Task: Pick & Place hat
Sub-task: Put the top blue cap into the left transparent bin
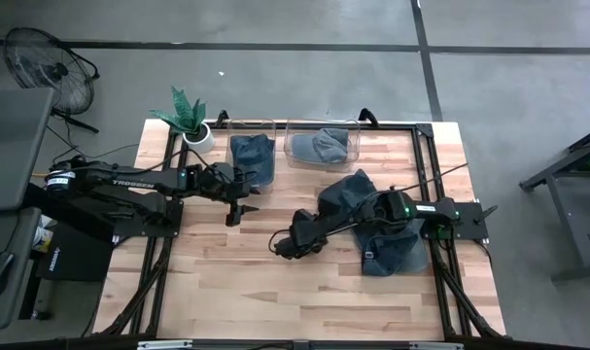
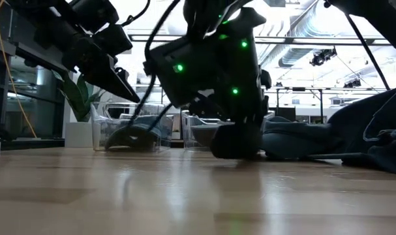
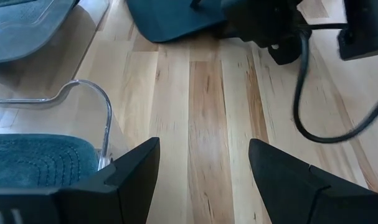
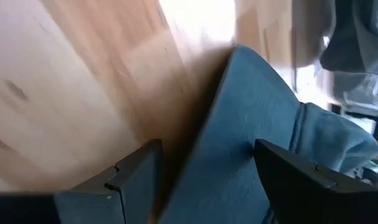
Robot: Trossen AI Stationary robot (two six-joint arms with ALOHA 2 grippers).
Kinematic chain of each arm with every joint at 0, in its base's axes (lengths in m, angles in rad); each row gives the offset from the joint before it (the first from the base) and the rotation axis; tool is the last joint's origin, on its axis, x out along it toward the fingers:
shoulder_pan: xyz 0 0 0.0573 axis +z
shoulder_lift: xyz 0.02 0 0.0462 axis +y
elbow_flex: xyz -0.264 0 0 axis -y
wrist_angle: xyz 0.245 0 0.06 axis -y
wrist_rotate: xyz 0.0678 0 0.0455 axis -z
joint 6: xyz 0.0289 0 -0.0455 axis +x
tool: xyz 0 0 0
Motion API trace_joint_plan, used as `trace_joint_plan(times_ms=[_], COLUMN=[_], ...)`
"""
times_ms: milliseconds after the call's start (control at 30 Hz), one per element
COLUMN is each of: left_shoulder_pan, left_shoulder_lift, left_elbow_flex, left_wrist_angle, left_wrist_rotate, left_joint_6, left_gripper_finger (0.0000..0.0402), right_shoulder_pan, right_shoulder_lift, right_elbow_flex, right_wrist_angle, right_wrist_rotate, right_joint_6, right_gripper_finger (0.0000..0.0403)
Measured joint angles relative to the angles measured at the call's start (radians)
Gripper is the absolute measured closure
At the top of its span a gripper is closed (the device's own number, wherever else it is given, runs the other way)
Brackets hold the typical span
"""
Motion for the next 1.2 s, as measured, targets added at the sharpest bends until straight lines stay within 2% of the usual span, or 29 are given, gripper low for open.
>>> trace_joint_plan(times_ms=[400, 667, 833, 1100, 1200], left_shoulder_pan=[0.000, 0.000, 0.000, 0.000, 0.000], left_shoulder_lift=[0.000, 0.000, 0.000, 0.000, 0.000], left_elbow_flex=[0.000, 0.000, 0.000, 0.000, 0.000], left_wrist_angle=[-0.003, -0.003, -0.004, -0.002, 0.000], left_wrist_rotate=[0.000, 0.000, 0.000, 0.000, 0.000], left_joint_6=[0.001, 0.001, 0.001, 0.001, 0.001], left_gripper_finger=[0.0161, 0.0161, 0.0161, 0.0161, 0.0161], right_shoulder_pan=[-0.003, 0.000, -0.002, 0.001, 0.008], right_shoulder_lift=[0.002, 0.003, 0.005, 0.004, -0.007], right_elbow_flex=[-0.001, -0.002, -0.004, -0.004, -0.004], right_wrist_angle=[-0.011, -0.009, -0.010, -0.018, -0.018], right_wrist_rotate=[-0.006, -0.025, -0.042, -0.071, -0.077], right_joint_6=[0.104, 0.130, 0.130, 0.123, 0.120], right_gripper_finger=[0.0152, 0.0174, 0.0230, 0.0372, 0.0390])
